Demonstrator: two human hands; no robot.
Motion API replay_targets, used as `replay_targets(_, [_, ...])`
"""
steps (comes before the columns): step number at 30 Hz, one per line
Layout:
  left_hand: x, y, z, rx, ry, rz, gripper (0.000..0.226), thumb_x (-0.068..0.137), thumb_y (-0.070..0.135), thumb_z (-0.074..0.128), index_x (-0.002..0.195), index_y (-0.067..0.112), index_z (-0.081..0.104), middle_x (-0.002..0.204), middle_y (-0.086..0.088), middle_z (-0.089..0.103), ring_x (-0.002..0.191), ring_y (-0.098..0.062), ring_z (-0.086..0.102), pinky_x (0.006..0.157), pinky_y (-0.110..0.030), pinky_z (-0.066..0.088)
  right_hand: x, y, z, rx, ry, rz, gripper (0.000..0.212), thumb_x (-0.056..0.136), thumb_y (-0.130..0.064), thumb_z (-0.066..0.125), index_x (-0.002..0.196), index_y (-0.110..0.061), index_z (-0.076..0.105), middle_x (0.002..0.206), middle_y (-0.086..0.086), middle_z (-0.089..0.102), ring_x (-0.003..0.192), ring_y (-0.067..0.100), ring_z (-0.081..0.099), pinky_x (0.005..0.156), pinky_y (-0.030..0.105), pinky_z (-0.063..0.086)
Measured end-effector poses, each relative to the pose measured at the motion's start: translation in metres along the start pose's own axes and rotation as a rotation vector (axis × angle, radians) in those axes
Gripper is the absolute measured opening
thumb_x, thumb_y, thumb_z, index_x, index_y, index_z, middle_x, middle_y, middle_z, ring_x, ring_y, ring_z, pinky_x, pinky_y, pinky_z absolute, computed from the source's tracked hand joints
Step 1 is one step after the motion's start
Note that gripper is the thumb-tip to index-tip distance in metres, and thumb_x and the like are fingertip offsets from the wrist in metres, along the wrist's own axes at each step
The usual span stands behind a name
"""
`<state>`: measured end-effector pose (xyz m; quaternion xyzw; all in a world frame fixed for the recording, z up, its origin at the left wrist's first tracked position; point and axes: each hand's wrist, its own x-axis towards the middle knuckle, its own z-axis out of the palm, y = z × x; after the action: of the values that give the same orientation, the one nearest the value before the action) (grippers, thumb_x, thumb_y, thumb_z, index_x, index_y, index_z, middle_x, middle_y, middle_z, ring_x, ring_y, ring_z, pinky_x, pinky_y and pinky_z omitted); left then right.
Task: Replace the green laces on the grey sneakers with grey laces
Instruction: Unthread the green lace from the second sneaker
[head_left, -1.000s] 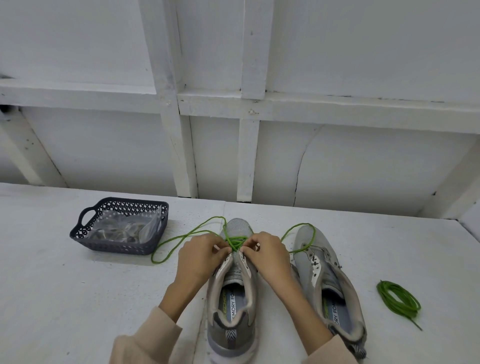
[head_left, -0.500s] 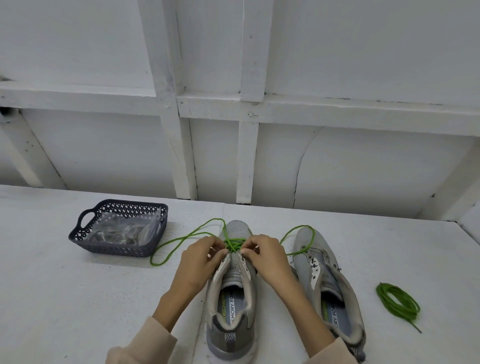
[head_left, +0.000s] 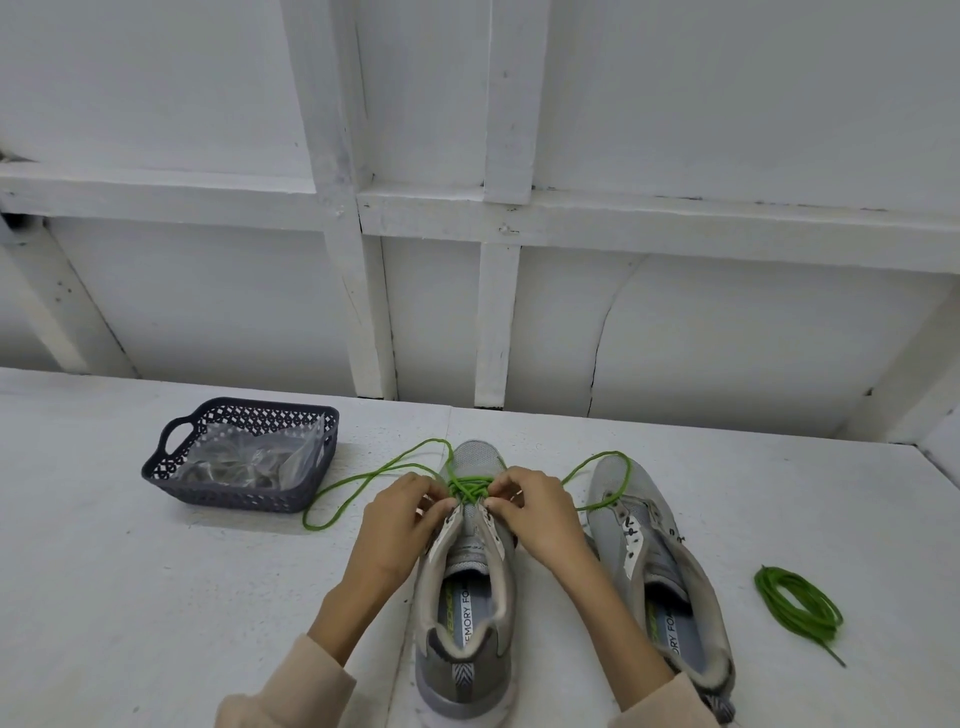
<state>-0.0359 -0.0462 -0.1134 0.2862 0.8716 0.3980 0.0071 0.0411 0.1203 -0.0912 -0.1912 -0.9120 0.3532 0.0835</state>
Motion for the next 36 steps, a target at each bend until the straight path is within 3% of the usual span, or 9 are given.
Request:
replay_targets(3, [0.003, 0.003, 0.0, 0.096, -0.008, 0.027, 0.011, 0.092, 0.03, 0.062, 0.082, 0.027, 0.058, 0.086, 0.013, 0.062, 0.077, -0.003, 0.061, 0.073, -0.03, 0.049, -0.002, -0.003, 0.002, -0.056, 0.013, -0.026, 0.006, 0.09, -0.027, 0.063, 0.092, -0.024, 0.067, 0.094, -0.007, 0.07, 0.085, 0.011, 0.063, 0.077, 0.028, 0.049])
replay_targets(6, [0.002, 0.008, -0.001, 0.06, 0.03, -0.031, 0.013, 0.096, 0.03, 0.055, 0.084, 0.026, 0.054, 0.077, 0.011, 0.064, 0.066, -0.006, 0.061, 0.065, -0.02, 0.044, -0.002, -0.001, 0.003, -0.006, 0.028, -0.012, 0.003, 0.092, -0.026, 0.056, 0.091, -0.024, 0.058, 0.094, -0.005, 0.068, 0.084, 0.017, 0.063, 0.077, 0.032, 0.049])
replay_targets(8, [0.0, 0.008, 0.0, 0.005, 0.047, -0.049, 0.014, 0.096, 0.031, 0.055, 0.083, 0.027, 0.054, 0.073, 0.01, 0.065, 0.063, -0.006, 0.062, 0.062, -0.022, 0.046, -0.001, 0.002, 0.004, 0.044, 0.033, 0.014, 0.006, 0.094, -0.029, 0.056, 0.092, -0.023, 0.059, 0.094, -0.006, 0.067, 0.084, 0.016, 0.063, 0.076, 0.032, 0.047])
replay_targets(14, [0.001, 0.003, -0.001, 0.008, -0.019, -0.025, 0.014, 0.092, 0.032, 0.063, 0.08, 0.026, 0.059, 0.081, 0.011, 0.063, 0.076, -0.004, 0.061, 0.068, -0.028, 0.05, 0.0, 0.006, 0.005, 0.095, 0.017, 0.019, 0.01, 0.088, -0.026, 0.067, 0.08, -0.026, 0.061, 0.082, -0.008, 0.065, 0.078, 0.011, 0.06, 0.072, 0.026, 0.046])
replay_targets(19, [0.0, 0.008, 0.0, -0.107, 0.045, -0.088, 0.016, 0.098, 0.027, 0.053, 0.083, 0.024, 0.053, 0.068, 0.006, 0.067, 0.06, -0.009, 0.062, 0.058, -0.022, 0.045, 0.0, 0.008, 0.01, 0.274, 0.091, 0.087, 0.005, 0.09, -0.022, 0.06, 0.089, -0.023, 0.055, 0.085, -0.004, 0.065, 0.074, 0.021, 0.062, 0.077, 0.045, 0.053])
replay_targets(24, [0.0, 0.0, 0.003, -0.09, -0.006, -0.076, 0.015, 0.093, 0.031, 0.063, 0.08, 0.024, 0.058, 0.078, 0.007, 0.065, 0.074, -0.008, 0.062, 0.067, -0.034, 0.052, -0.002, 0.007, 0.008, 0.177, 0.044, 0.042, 0.015, 0.087, -0.031, 0.069, 0.08, -0.021, 0.061, 0.082, -0.003, 0.067, 0.077, 0.015, 0.062, 0.075, 0.032, 0.05])
replay_targets(28, [-0.002, -0.001, 0.006, -0.285, 0.127, -0.171, 0.016, 0.098, 0.02, 0.054, 0.082, 0.023, 0.055, 0.069, 0.004, 0.069, 0.062, -0.011, 0.063, 0.067, -0.036, 0.053, -0.001, 0.013, 0.013, 0.34, 0.128, 0.098, 0.013, 0.095, -0.028, 0.056, 0.082, -0.026, 0.053, 0.083, 0.0, 0.067, 0.073, 0.021, 0.063, 0.073, 0.049, 0.054])
replay_targets(33, [-0.003, 0.0, 0.007, -0.211, 0.034, -0.105, 0.013, 0.09, 0.03, 0.067, 0.083, 0.019, 0.064, 0.082, 0.007, 0.068, 0.075, -0.007, 0.064, 0.069, -0.031, 0.054, -0.001, 0.012, 0.014, 0.277, 0.093, 0.054, 0.018, 0.087, -0.031, 0.07, 0.077, -0.017, 0.063, 0.078, -0.001, 0.068, 0.069, 0.014, 0.06, 0.071, 0.037, 0.052])
replay_targets(36, [-0.002, -0.004, 0.007, -0.305, 0.136, -0.126, 0.015, 0.094, 0.02, 0.062, 0.08, 0.022, 0.062, 0.074, 0.005, 0.067, 0.068, -0.014, 0.064, 0.066, -0.041, 0.056, -0.001, 0.015, 0.017, 0.437, 0.232, 0.089, 0.018, 0.091, -0.023, 0.064, 0.074, -0.019, 0.059, 0.073, -0.002, 0.064, 0.064, 0.016, 0.058, 0.069, 0.049, 0.054])
